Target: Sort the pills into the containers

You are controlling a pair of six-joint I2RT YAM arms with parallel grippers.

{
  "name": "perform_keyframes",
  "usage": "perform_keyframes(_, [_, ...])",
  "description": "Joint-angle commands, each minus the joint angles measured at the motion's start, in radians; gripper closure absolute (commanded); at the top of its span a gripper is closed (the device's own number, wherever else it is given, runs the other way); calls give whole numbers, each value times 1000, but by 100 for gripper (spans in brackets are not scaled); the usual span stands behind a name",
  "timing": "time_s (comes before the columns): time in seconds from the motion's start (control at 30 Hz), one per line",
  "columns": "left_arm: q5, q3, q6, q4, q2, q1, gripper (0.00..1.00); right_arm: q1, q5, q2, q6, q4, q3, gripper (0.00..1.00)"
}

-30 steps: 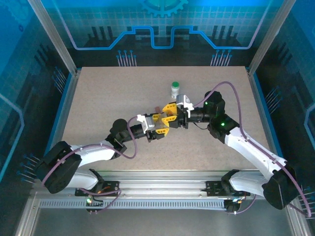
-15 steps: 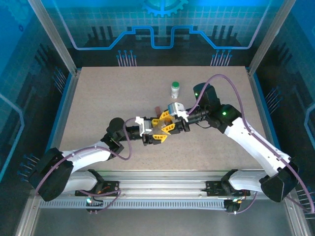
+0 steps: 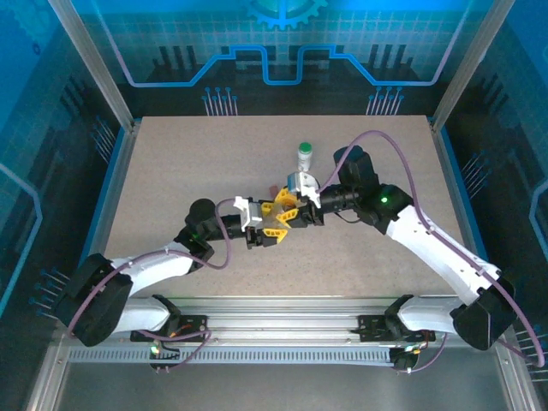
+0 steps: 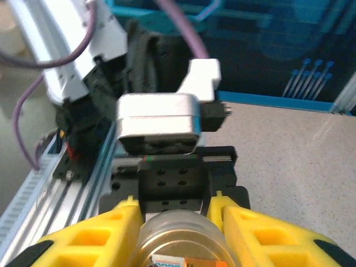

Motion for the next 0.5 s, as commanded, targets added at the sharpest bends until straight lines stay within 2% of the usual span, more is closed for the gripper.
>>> perform_keyframes(0.0, [-190,127,-34,295,-13,1,100,56,100,89,412,184,-101,78])
perform_keyframes(0.1, [-262,131,0,294,0,0,100,81,244,115,571,180,-74,80])
perform_keyframes(0.23, [-368,141,134,193,-7,-21,100,115,630,146,704,-9,21,77])
perform_keyframes(0.27, [-389,143,169,167,-5,-30,100,115,685,153,743,-37,38,76])
perform_keyframes(0.37, [-456,134,264,146,17,-67,100,113,770,169,884,-61,66,70])
perform_keyframes(0.47, [-503,114,308,170,48,-92,100,113,756,184,984,-38,76,64])
